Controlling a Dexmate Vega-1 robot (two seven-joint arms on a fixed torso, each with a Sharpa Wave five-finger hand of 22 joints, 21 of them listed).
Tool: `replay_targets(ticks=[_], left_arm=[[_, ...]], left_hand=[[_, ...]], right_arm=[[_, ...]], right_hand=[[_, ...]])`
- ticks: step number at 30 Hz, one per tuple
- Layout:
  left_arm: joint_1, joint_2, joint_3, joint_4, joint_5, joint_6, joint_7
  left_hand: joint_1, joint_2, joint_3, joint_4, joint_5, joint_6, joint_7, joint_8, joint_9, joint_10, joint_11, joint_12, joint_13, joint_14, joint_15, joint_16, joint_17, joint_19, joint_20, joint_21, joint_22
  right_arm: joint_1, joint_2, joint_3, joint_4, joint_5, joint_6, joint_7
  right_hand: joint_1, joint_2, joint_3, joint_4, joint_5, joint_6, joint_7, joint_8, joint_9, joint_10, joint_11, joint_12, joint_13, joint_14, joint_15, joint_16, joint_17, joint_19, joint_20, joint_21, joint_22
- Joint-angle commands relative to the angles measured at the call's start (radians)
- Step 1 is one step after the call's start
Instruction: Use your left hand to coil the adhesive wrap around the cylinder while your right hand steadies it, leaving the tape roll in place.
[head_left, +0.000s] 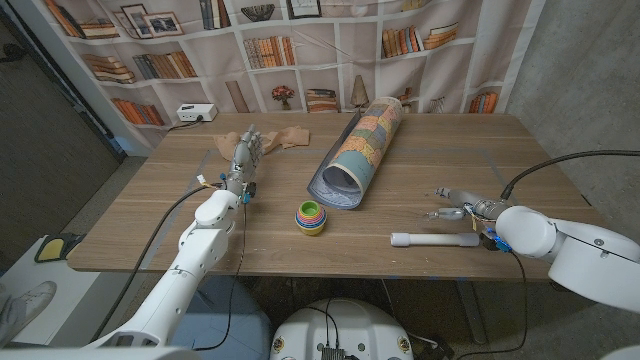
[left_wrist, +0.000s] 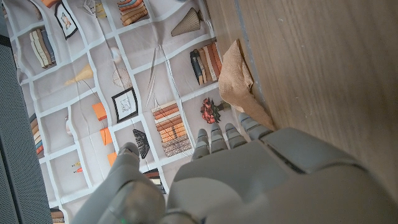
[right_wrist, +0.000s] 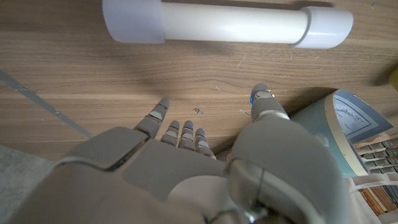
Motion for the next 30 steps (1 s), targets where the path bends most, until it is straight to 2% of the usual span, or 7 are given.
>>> replay_targets(ticks=[1,7,16,23,30], left_arm=[[0.006,0.001,-0.001,-0.008,0.001,-0.001,0.009],[0.009,0.002,-0.001,-0.010,0.000,0.000,0.010],[0.013,0.003,0.001,-0.014,0.001,-0.002,0.011],[0.019,0.004,0.002,-0.024,0.002,0.001,0.015],[0.024,0.007,0.004,-0.031,0.004,0.001,0.018]], left_hand=[[0.003,0.010,0.004,-0.006,0.001,0.009,0.001,0.000,0.006,0.007,0.003,0.003,0.004,-0.004,-0.006,0.006,0.004,-0.004,0.003,0.007,0.005],[0.003,0.010,0.004,-0.007,0.001,0.009,0.001,0.000,0.006,0.007,0.002,0.003,0.004,-0.004,-0.006,0.006,0.004,-0.004,0.003,0.007,0.005],[0.003,0.010,0.004,-0.007,0.001,0.011,0.000,0.000,0.006,0.007,0.003,0.003,0.004,-0.004,-0.006,0.006,0.004,-0.004,0.003,0.007,0.005],[0.003,0.009,0.004,-0.007,0.000,0.010,0.000,-0.001,0.006,0.008,0.001,0.003,0.004,-0.004,-0.006,0.006,0.004,-0.004,0.003,0.007,0.005],[0.002,0.008,0.004,-0.008,0.000,0.013,-0.001,0.000,0.006,0.010,-0.003,0.004,0.004,-0.004,-0.007,0.006,0.004,-0.004,0.003,0.007,0.005]], right_arm=[[0.005,-0.030,0.002,-0.014,0.018,-0.022,0.029],[-0.015,-0.038,0.020,-0.027,0.023,-0.029,0.029],[-0.012,-0.072,0.021,-0.047,0.033,-0.061,0.057],[-0.047,-0.077,0.051,-0.054,0.038,-0.063,0.055],[-0.016,-0.102,0.016,-0.068,0.035,-0.092,0.070]], right_hand=[[0.017,-0.002,0.007,0.004,-0.005,-0.011,0.003,-0.006,0.005,-0.012,0.004,0.000,0.002,-0.010,0.003,-0.003,0.001,-0.004,-0.001,-0.003,0.003],[0.024,-0.002,0.010,0.005,-0.007,-0.017,0.004,-0.007,0.005,-0.018,0.007,-0.001,0.002,-0.014,0.005,-0.003,0.001,-0.007,-0.001,-0.003,0.003],[0.034,-0.002,0.013,0.006,-0.010,-0.018,0.002,-0.005,0.005,-0.021,0.007,-0.001,0.002,-0.018,0.003,-0.003,0.001,-0.011,-0.001,-0.003,0.003],[0.039,-0.003,0.014,0.008,-0.012,-0.019,0.002,-0.004,0.005,-0.021,0.004,0.000,0.002,-0.019,0.003,-0.002,0.001,-0.012,0.000,-0.002,0.003],[0.056,-0.002,0.019,0.011,-0.016,-0.066,0.000,-0.014,0.006,-0.023,-0.008,0.002,0.001,-0.022,-0.002,0.000,0.001,-0.015,-0.002,0.000,0.003]])
